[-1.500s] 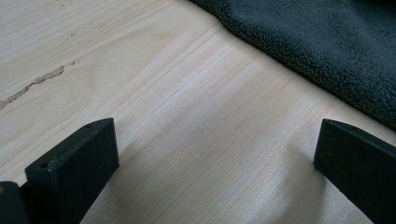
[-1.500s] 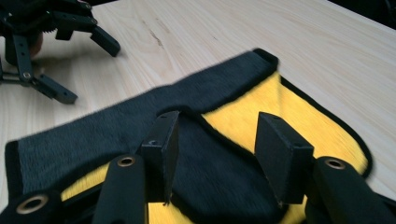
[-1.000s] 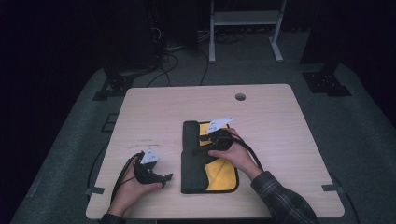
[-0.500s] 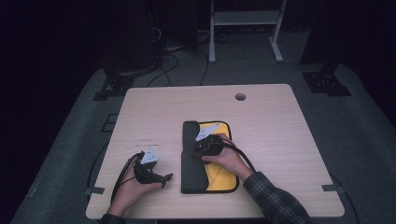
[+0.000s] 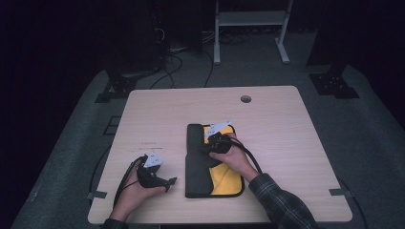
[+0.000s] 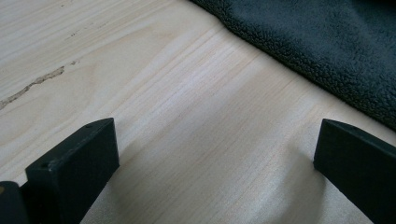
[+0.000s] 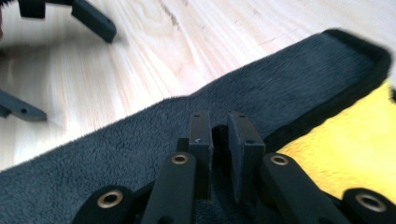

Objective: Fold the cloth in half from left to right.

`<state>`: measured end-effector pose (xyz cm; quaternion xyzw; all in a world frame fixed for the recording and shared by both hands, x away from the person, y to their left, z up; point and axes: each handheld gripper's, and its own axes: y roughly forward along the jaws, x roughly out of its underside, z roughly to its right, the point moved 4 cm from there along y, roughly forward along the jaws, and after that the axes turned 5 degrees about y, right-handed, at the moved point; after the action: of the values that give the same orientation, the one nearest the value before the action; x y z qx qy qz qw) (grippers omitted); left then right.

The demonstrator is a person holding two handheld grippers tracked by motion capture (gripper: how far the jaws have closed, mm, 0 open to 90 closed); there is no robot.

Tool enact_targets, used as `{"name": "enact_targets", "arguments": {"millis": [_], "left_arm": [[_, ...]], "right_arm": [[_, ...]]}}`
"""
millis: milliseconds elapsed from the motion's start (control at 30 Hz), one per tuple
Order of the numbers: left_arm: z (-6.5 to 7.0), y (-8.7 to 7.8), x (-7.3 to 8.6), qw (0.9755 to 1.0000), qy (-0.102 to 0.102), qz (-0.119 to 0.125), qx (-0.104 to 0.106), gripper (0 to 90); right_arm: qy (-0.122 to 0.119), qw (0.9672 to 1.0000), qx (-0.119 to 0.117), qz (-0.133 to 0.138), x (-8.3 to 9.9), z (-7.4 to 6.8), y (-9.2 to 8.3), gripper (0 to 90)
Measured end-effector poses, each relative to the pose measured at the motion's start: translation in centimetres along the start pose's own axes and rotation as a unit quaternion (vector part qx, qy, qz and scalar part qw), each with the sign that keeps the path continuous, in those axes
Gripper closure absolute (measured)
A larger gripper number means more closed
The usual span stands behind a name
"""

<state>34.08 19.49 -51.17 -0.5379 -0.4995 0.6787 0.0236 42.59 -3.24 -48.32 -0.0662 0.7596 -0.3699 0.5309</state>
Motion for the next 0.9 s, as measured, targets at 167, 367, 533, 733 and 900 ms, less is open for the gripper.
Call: {"name": "enact_targets", "arguments": {"millis": [167, 367, 533, 733, 900], "left_arm": [[0.0, 0.0, 0.0, 1.0, -0.001, 0.002, 0.0, 0.0], [0.0, 0.0, 0.0, 1.0, 0.0, 0.001, -0.001, 0.0], [0.0, 0.0, 0.0, 1.0, 0.0, 0.001, 0.0, 0.0], [0.0, 0.0, 0.0, 1.0, 0.0, 0.001, 0.0, 0.0], [0.0, 0.0, 0.0, 1.0, -0.002, 0.002, 0.0, 0.0]], "right_arm": [[0.014, 0.9998, 0.009, 0.014, -1.0, 0.7, -1.1, 81.1], [0.03, 0.9984, 0.028, 0.04, -2.2, 2.3, -2.8, 81.7], [0.043, 0.9962, 0.053, 0.055, -2.8, 3.9, -4.0, 81.6], [0.069, 0.9911, 0.086, 0.075, -3.2, 6.3, -5.0, 81.5], [0.089, 0.9865, 0.11, 0.083, -3.3, 8.5, -5.6, 81.5]]}}
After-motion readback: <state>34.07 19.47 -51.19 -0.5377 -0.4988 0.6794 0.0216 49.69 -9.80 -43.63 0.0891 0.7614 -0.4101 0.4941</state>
